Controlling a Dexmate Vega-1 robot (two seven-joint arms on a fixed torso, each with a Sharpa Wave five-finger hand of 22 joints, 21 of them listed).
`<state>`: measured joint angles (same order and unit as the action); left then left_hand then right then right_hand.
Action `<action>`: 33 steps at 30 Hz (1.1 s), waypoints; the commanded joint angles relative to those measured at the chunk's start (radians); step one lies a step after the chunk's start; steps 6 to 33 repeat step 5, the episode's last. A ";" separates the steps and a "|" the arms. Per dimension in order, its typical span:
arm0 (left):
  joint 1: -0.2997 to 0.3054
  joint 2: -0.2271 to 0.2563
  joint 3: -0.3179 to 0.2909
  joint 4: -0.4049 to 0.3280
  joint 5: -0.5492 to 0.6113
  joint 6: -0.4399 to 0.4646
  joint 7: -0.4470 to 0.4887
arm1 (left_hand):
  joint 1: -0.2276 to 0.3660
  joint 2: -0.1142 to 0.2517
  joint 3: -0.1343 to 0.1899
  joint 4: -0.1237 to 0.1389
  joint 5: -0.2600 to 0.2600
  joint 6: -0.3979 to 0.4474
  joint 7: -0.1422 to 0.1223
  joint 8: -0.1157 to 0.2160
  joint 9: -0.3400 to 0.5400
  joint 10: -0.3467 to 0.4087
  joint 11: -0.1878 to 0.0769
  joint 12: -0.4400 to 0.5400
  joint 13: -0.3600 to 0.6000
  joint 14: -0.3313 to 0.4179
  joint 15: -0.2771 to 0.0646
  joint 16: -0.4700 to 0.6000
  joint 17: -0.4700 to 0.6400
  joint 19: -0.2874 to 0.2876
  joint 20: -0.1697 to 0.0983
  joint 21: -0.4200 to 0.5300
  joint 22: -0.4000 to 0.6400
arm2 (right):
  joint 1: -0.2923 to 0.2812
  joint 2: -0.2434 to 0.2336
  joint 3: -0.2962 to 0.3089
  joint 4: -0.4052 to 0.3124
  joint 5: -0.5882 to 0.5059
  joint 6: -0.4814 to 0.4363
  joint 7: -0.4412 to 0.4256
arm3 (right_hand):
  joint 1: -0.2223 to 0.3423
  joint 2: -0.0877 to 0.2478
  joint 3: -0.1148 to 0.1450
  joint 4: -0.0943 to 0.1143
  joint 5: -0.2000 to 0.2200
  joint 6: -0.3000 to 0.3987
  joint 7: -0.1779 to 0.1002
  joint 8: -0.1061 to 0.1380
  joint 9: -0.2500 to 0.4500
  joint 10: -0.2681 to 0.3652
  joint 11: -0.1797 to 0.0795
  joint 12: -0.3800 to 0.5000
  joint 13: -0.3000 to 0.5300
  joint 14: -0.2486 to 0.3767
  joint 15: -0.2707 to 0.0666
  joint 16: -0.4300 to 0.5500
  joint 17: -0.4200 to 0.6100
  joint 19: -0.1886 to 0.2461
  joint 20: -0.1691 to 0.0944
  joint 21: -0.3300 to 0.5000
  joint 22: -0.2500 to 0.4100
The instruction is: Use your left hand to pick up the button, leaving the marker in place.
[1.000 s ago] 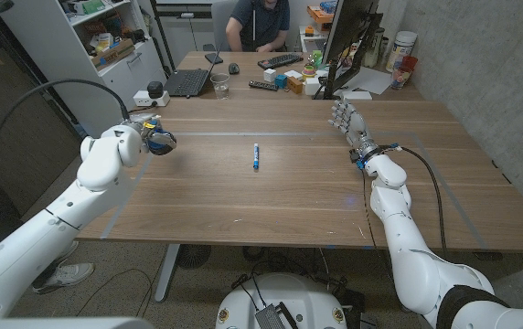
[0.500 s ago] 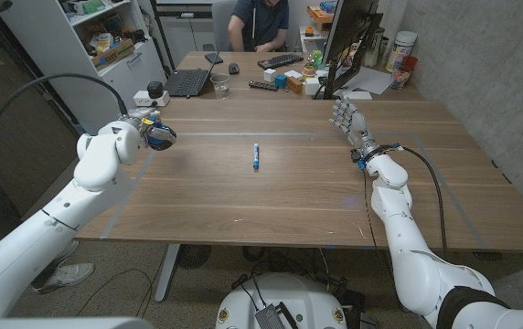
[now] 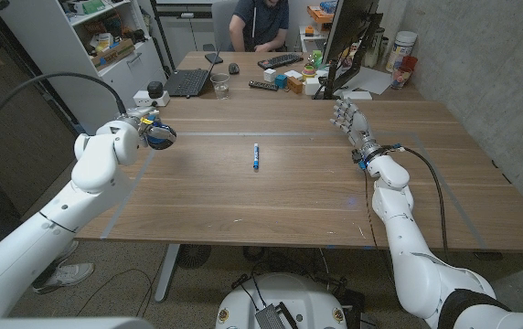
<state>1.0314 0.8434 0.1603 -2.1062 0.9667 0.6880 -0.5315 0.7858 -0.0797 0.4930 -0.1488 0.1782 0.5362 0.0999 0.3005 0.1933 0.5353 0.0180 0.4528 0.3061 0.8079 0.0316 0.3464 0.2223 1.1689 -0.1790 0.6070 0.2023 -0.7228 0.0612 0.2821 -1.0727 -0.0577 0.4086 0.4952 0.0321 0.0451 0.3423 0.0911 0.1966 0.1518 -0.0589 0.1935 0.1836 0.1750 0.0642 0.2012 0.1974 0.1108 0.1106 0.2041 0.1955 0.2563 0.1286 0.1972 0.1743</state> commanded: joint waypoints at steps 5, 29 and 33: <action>0.027 -0.008 -0.027 -0.023 0.002 -0.003 -0.004 | 0.211 0.225 0.090 0.010 0.002 0.012 -0.004 -0.003 0.005 0.035 -0.027 -0.003 0.010 0.138 -0.226 -0.002 0.002 -0.011 -0.004 0.014 0.003 | -0.022 0.002 0.001 -0.035 0.003 -0.012 0.000 | 0.000 -0.008 -0.002 0.002 0.006 0.011 0.000 0.003 0.006 0.005 0.000 0.001 0.004 0.012 -0.004 0.000 0.001 0.001 0.001 0.002 0.003; 0.027 -0.008 -0.027 -0.023 0.002 -0.003 -0.004 | 0.211 0.225 0.090 0.010 0.002 0.012 -0.004 -0.003 0.005 0.035 -0.027 -0.003 0.010 0.138 -0.226 -0.002 0.002 -0.011 -0.004 0.014 0.003 | -0.022 0.002 0.001 -0.035 0.003 -0.012 0.000 | 0.000 -0.008 -0.002 0.002 0.006 0.011 0.000 0.003 0.006 0.005 0.000 0.001 0.004 0.012 -0.004 0.000 0.001 0.001 0.001 0.002 0.003; 0.027 -0.008 -0.027 -0.023 0.002 -0.003 -0.004 | 0.211 0.225 0.090 0.010 0.002 0.012 -0.004 -0.003 0.005 0.035 -0.027 -0.003 0.010 0.138 -0.226 -0.002 0.002 -0.011 -0.004 0.014 0.003 | -0.022 0.002 0.001 -0.035 0.003 -0.012 0.000 | 0.000 -0.008 -0.002 0.002 0.006 0.011 0.000 0.003 0.006 0.005 0.000 0.001 0.004 0.012 -0.004 0.000 0.001 0.001 0.001 0.002 0.003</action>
